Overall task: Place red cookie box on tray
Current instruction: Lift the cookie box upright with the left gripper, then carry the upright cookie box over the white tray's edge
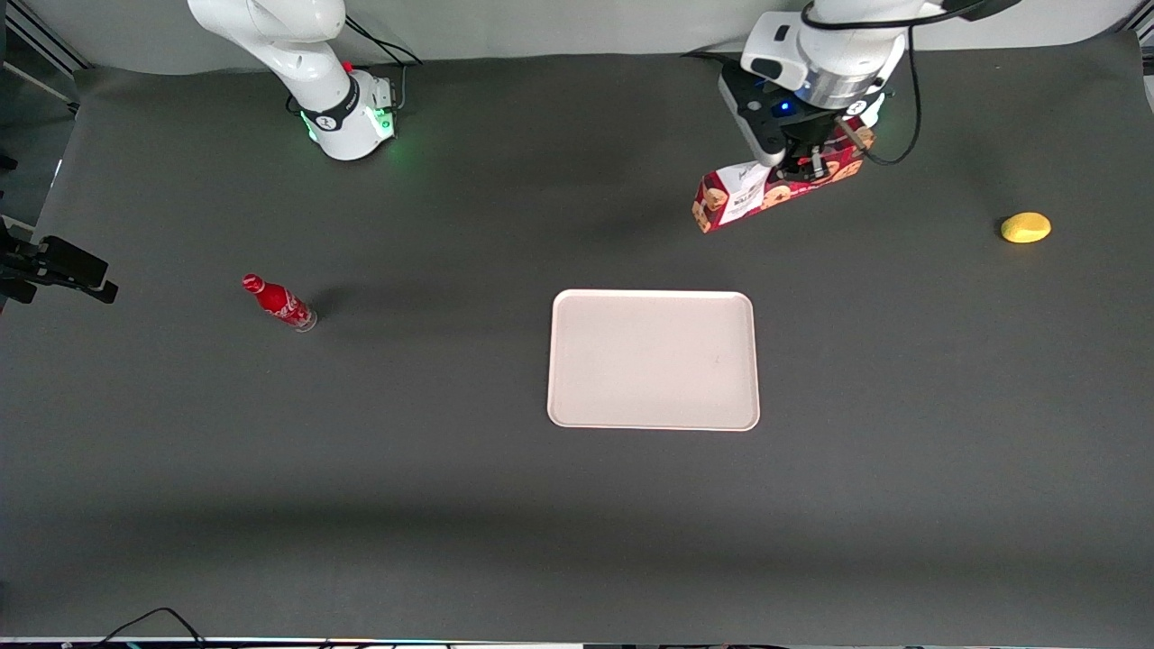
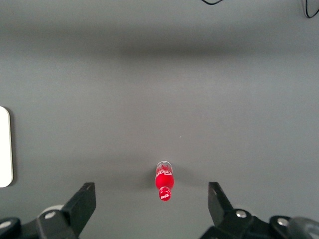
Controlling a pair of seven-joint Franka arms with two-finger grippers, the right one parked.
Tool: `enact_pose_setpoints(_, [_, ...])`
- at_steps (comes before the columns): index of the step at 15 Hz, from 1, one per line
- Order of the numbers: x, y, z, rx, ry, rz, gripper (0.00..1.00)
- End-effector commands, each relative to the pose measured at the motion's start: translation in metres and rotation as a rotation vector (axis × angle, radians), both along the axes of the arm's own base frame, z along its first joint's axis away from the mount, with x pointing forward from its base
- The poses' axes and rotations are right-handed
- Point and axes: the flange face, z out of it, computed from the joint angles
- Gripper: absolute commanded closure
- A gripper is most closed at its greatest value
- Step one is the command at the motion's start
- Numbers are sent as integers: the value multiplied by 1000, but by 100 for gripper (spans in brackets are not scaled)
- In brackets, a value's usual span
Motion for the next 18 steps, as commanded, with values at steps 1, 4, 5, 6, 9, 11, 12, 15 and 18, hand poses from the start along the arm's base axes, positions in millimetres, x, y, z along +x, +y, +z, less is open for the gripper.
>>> enact_pose_setpoints(1, [34,3,9,-18,32,149,100])
enact_pose_setpoints(4, [59,-9,6,-50,39,438,100])
enact_pose_setpoints(5, [70,-11,2,-65,41,520,100])
enact_pose_setpoints(6, [81,-12,-5,-68,45,596,100])
enact_pose_setpoints(9, [109,-6,-39,20,-17,868,100])
enact_pose_setpoints(11, [123,-5,-68,45,-18,1074,100])
enact_pose_setpoints(12, [129,-6,-85,47,2,1154,100])
enact_pose_setpoints(15, [141,-19,-121,28,49,1298,100])
enact_pose_setpoints(18, [157,-31,-173,-3,80,1288,100])
